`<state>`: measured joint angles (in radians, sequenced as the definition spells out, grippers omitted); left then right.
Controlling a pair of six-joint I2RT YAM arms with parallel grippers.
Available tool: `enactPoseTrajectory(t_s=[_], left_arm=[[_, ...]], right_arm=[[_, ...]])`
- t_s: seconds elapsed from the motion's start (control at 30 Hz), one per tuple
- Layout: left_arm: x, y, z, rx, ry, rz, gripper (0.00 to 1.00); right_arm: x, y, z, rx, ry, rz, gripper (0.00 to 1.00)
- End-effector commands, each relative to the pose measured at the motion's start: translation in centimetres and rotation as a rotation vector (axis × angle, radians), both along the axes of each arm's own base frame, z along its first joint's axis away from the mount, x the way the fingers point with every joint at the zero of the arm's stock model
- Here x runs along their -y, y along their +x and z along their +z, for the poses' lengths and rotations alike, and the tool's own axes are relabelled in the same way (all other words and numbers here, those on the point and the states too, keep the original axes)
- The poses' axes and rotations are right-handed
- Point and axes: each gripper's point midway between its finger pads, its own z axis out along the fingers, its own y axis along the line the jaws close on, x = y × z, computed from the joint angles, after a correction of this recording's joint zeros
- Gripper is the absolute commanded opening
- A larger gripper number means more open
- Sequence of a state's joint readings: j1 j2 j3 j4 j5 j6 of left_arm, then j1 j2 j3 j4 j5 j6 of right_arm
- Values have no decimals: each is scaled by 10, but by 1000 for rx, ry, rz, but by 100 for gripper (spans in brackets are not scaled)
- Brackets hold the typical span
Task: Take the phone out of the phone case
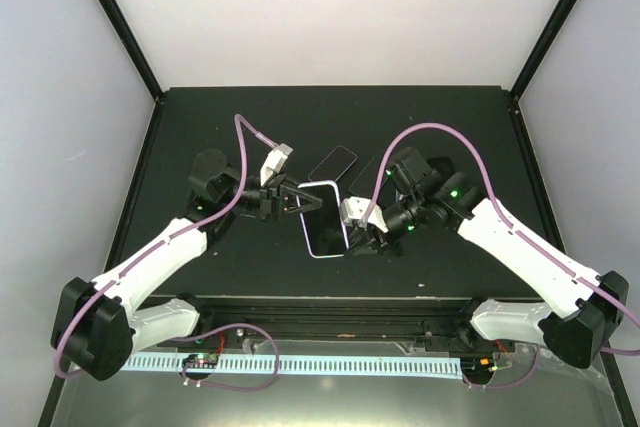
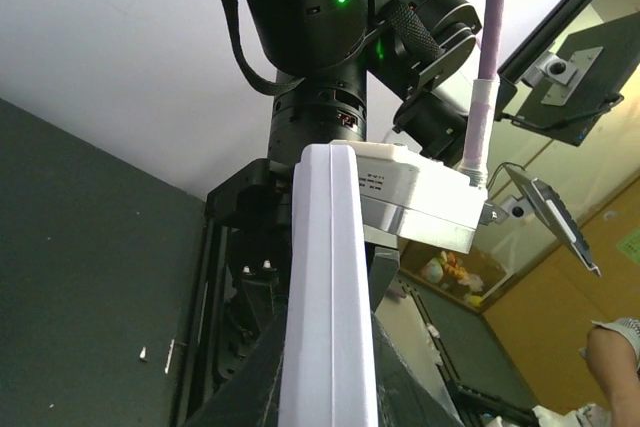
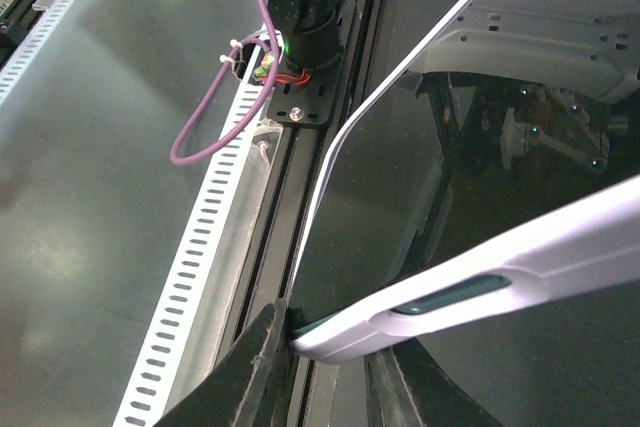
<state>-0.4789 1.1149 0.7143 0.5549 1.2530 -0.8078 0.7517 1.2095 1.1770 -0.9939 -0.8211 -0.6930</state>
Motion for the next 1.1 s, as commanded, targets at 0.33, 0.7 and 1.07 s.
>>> enactPoseTrajectory(t_s=[0.33,0.7,1.07], left_arm=[[-6,-23,38,21,-21,-87,2],[-7,-26,38,23,-14,-93,2],[-6,-26,35,2,14,-110,2]], right_arm=[[-10,6,3,57,5,80,18],[-9,12,-2,56,-38,54,18],[0,20,-13,138,-74,2,20]])
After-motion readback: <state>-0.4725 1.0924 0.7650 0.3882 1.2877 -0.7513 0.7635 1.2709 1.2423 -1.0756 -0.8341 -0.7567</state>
